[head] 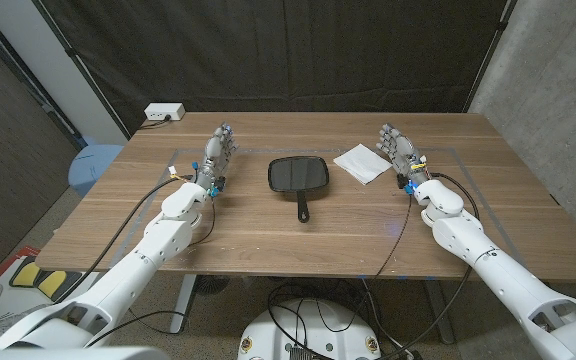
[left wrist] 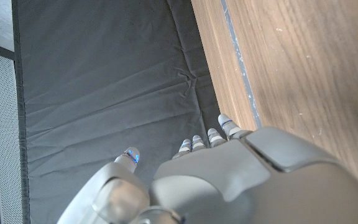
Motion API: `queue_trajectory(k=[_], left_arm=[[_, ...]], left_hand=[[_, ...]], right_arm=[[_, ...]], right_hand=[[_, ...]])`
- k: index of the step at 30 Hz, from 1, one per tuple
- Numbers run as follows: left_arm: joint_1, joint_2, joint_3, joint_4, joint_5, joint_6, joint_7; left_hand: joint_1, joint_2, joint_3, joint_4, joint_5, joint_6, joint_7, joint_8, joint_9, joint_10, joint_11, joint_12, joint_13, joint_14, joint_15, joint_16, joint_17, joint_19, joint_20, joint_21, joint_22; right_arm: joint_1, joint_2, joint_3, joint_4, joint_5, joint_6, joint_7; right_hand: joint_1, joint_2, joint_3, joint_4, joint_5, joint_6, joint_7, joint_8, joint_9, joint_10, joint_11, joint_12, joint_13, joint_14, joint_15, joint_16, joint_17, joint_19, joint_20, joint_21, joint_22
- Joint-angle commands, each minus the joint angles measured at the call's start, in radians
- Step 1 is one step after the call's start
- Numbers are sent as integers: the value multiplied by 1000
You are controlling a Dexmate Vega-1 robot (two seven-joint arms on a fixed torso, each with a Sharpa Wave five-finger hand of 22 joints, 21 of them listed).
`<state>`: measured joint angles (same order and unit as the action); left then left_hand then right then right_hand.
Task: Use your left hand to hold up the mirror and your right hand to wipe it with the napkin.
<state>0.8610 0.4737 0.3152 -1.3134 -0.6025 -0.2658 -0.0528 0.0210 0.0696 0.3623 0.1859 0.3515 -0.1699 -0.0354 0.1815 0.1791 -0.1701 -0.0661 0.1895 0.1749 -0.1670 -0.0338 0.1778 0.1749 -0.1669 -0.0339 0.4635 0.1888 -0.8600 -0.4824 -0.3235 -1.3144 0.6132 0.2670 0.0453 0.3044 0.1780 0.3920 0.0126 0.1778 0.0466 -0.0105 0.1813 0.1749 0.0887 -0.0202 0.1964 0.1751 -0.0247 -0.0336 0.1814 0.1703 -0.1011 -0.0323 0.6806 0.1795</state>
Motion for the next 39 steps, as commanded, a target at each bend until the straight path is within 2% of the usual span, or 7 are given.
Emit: queue_trajectory(k=[1,9,12,14,18,30,39], left_arm=[[43,-110,-149,-32,135,73,-79],[66,-169,-226,-56,207,108,-128],[80,-175,-242,-81,240,134,-134],[90,-176,-250,-101,264,158,-133],[109,-175,-262,-140,314,197,-130],[169,-144,-284,-260,420,308,-161],[221,-123,-306,-344,475,352,-180]], left_hand=[[-1,108,7,1,5,-187,-1,5,2,-164,-5,6,2,-145,-33,8,3,-54,-58,4,1],[9,87,4,-11,3,-165,-17,12,2,-130,-11,16,3,-101,-6,18,2,-29,-34,9,0],[40,47,-2,-44,-1,-152,-45,14,1,-120,-23,16,3,-79,-1,17,-1,-18,-24,7,-5],[89,-3,-10,-88,-9,-141,-69,14,1,-100,-38,17,3,-40,9,18,-2,4,8,4,-7],[162,-44,-13,-147,-21,-104,-89,23,2,-56,-32,24,5,27,27,25,-1,29,38,-1,-8],[279,-124,-33,-240,-46,-32,-62,37,9,12,17,31,10,129,49,34,9,98,180,-2,-1],[317,-180,-65,-272,-60,40,-5,52,17,113,63,56,17,239,23,62,19,199,203,17,1]], right_arm=[[-39,85,120,-26,-103,-57,56],[-54,131,176,-46,-161,-88,88],[-61,143,191,-56,-177,-97,96],[-65,150,199,-61,-185,-102,100],[-75,163,213,-72,-199,-111,107],[-109,185,233,-117,-229,-135,118],[-145,191,238,-171,-244,-152,110]], right_hand=[[11,5,6,-1,6,6,2,6,5,6,1,4,2,-6,-23,6,3,-8,-77,5,4],[11,4,7,0,7,6,1,6,5,6,2,4,2,-6,-22,6,3,-7,-76,4,4],[12,4,7,0,7,6,2,6,5,6,2,4,2,-6,-21,6,3,-7,-74,3,4],[12,4,7,0,7,6,1,6,5,6,2,3,2,-6,-21,6,3,-7,-74,3,4],[12,2,7,0,7,5,2,5,5,6,2,3,2,-4,-21,6,3,-7,-73,2,4],[15,0,8,-2,6,6,2,5,5,5,3,3,2,-3,-19,6,2,-6,-71,0,3],[16,-1,8,-3,6,6,2,5,5,5,2,3,2,-4,-19,5,2,-5,-70,-2,3]])
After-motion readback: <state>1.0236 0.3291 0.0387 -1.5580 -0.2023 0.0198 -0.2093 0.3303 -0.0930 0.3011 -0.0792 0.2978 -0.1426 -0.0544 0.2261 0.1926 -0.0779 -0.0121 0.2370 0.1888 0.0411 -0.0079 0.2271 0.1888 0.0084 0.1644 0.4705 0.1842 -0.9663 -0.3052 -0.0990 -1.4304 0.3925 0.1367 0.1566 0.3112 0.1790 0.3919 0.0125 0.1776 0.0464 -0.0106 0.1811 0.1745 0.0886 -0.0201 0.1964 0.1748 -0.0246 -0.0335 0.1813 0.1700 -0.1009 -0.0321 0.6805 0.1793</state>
